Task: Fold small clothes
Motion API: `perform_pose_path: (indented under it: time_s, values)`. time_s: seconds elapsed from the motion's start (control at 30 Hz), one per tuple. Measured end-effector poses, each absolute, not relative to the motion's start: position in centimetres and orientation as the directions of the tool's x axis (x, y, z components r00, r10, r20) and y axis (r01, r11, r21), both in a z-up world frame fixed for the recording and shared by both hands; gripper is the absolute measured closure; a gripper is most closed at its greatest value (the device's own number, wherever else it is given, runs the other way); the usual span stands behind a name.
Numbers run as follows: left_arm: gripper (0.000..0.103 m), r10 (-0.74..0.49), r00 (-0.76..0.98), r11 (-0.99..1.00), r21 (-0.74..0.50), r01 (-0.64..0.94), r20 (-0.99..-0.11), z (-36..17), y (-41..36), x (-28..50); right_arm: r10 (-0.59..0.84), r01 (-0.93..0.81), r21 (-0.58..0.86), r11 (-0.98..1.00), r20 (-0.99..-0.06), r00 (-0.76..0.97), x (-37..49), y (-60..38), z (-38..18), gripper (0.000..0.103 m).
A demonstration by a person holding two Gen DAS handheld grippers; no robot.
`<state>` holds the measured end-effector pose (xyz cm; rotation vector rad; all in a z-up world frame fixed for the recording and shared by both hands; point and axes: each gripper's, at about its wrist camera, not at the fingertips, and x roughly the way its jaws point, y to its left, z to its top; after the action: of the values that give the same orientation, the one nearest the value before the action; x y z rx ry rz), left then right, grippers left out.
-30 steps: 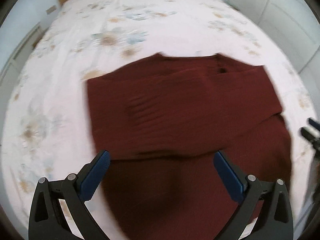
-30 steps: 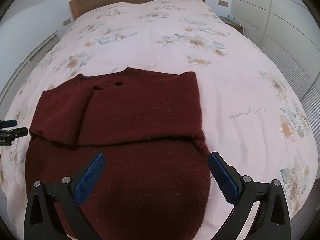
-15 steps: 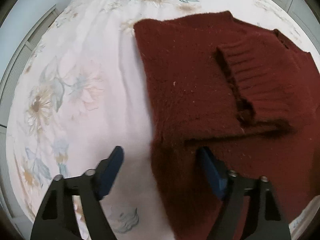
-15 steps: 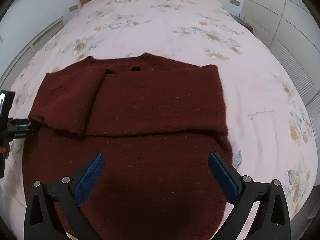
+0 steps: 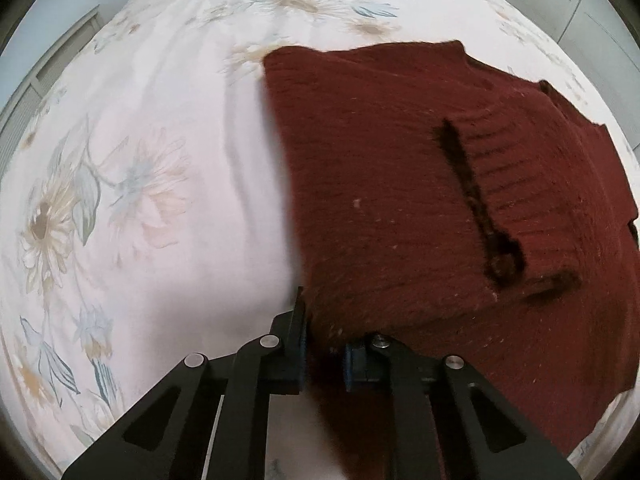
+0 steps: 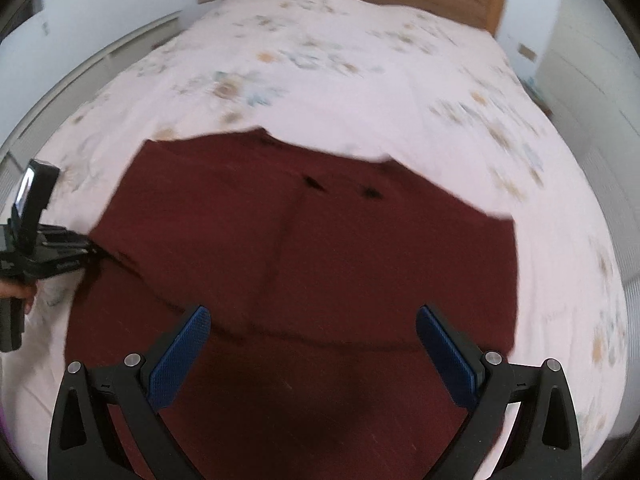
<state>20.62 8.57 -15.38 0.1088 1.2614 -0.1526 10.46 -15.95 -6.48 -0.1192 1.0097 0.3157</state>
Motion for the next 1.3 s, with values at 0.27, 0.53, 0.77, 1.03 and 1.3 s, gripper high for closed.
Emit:
perform_pose_path:
  time_s: [0.27,0.53,0.77,1.03,1.3]
  values:
    - [0.092,-0.059,0.292,0.985,-0.008,0.172,-0.955,-16.1,7.8,20.0,0.253,-0.501,-0.002,0.866,-0.861,0.441,12.1,-6.8,-8.0,0.001]
    - [0.092,-0.048,0.291,0.987,0.000,0.162,-0.956,-16.1,7.5,20.0,0.246,-0.561,-0.022,0.828,-0.884,0.398,13.3,-1.5,-11.1,0.001]
    - [0.092,-0.064,0.292,0.986,-0.016,0.164,-0.954,-16.0,9.1,19.2,0.218,-0.582,-0.043,0.812,-0.903,0.370,15.0,0.3,-12.7,0.040]
    - [0.091,-0.074,0.289,0.983,-0.022,0.180,-0.954,-15.8,10.0,18.7,0.324,-0.505,0.114,0.856,-0.879,0.351,15.8,-3.9,-9.6,0.092]
    - [0.092,-0.077,0.303,0.985,-0.025,0.172,-0.950,-15.4,10.4,18.4,0.282,-0.328,0.131,0.935,-0.837,0.468,16.9,-14.2,-5.3,0.092]
